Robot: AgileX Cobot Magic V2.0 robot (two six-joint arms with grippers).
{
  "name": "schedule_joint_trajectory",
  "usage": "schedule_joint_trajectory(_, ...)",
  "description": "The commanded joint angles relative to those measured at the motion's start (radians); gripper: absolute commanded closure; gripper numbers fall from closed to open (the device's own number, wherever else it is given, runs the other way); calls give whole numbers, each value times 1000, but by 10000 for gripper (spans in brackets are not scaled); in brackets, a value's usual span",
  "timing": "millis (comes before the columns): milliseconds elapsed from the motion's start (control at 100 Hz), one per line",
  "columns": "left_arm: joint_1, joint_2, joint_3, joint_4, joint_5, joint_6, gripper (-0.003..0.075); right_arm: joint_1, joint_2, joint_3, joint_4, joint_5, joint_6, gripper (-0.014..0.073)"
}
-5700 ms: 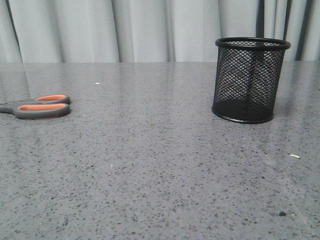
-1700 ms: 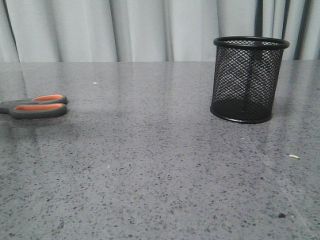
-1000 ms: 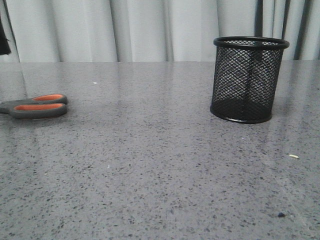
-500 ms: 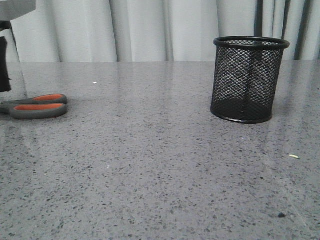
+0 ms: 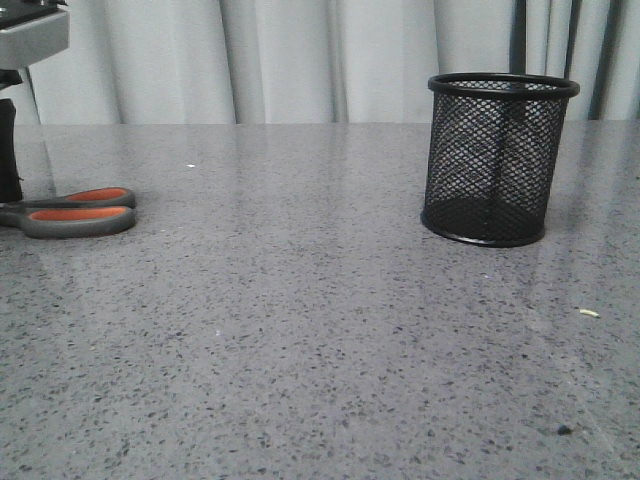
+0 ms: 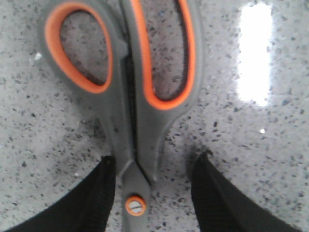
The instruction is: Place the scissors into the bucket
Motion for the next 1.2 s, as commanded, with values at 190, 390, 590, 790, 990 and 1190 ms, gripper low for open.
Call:
schedule_joint_trajectory(190,0,20,-82,-59,34,6,379,2,11,-34,17,-64,-8,127)
schedule_joint_trajectory(390,0,31,-82,-59,77,6,380,2,11,-30,17,-68,-8,127)
schedule_joint_trajectory(590,0,31,-82,-84,103,6,388,2,11,-8,17,-82,-8,127)
schedule_joint_trajectory(790,0,31,-82,-87,116,6,459,2,11,-4,17,-86,-8,127)
schedule_joint_trajectory(990,0,29,-82,-87,119,6,544,2,11,-4,17,-86,-8,127)
schedule_joint_trajectory(1190,0,5,-82,-85,103,1,552,2,11,-4,47,-86,-8,127)
